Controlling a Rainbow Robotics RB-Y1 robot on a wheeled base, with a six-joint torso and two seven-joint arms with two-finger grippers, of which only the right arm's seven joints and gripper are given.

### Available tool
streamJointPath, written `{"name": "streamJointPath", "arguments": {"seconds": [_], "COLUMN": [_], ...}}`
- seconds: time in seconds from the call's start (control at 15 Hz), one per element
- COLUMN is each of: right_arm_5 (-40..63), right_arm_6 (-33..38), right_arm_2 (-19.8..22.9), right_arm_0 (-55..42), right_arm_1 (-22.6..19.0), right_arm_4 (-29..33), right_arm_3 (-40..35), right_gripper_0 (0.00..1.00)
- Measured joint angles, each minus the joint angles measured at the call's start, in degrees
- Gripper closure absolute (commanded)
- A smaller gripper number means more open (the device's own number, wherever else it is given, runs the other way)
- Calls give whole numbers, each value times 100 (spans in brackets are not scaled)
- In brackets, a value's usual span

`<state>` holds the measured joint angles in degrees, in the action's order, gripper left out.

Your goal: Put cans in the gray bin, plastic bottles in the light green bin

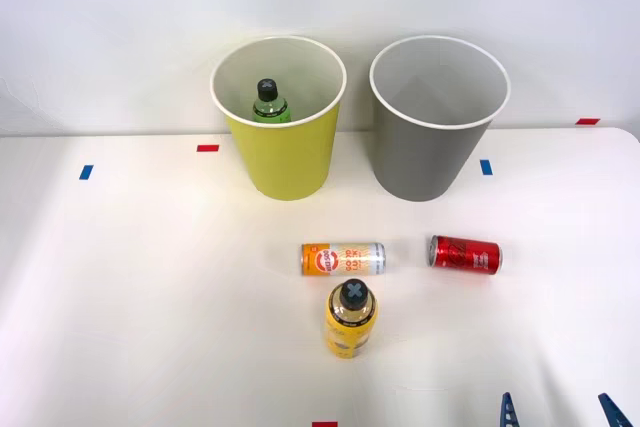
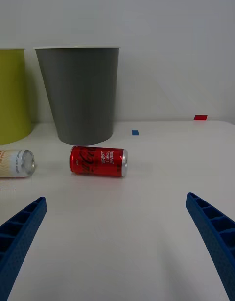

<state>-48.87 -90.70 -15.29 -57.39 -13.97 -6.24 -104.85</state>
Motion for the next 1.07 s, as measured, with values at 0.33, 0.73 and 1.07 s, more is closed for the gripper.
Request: {"name": "streamJointPath", "arguments": {"seconds": [0.33, 0.73, 1.07], "right_arm_5": [0, 0, 0], "right_arm_6": [0, 0, 0], "right_arm_2": [0, 0, 0], "right_arm_0": [0, 0, 0], "right_arm_1": [0, 0, 0], "right_arm_4": [0, 0, 0], "right_arm_3": [0, 0, 0], "right_gripper_0": [2, 2, 2]}}
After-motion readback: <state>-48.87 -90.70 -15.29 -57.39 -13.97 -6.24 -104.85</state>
